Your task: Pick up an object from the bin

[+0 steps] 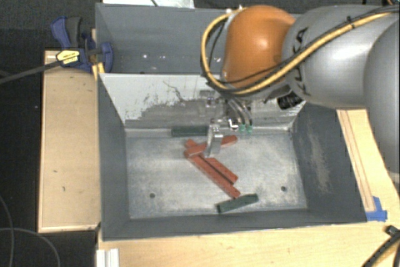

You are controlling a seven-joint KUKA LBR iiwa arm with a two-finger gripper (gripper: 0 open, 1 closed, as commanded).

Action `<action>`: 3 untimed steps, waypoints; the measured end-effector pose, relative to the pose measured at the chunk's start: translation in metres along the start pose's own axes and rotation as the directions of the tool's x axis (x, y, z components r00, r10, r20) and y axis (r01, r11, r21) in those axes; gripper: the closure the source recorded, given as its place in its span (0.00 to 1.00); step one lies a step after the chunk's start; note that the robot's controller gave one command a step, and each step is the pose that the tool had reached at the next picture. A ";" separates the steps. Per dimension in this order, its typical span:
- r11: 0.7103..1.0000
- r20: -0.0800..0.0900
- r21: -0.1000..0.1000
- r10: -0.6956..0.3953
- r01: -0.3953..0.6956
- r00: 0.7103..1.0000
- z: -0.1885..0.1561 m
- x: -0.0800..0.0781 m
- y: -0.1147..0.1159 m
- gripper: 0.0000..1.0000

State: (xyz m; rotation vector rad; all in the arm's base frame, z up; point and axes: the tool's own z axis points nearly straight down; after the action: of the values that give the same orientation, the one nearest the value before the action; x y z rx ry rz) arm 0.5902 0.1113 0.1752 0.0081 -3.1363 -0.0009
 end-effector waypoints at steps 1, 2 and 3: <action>0.999 -0.001 0.000 0.033 -0.033 0.999 0.103 0.027 -0.038 0.00; 0.999 0.011 -0.002 0.035 -0.035 0.999 0.097 0.023 -0.037 1.00; 1.000 0.016 -0.003 0.023 -0.023 1.000 -0.061 0.036 -0.029 1.00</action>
Offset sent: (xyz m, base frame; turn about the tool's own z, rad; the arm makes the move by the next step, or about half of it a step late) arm -0.0254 -0.0371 -0.0996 0.0286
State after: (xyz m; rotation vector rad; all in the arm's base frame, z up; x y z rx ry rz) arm 0.5551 0.0825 0.2365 -0.0274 -3.1526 -0.0046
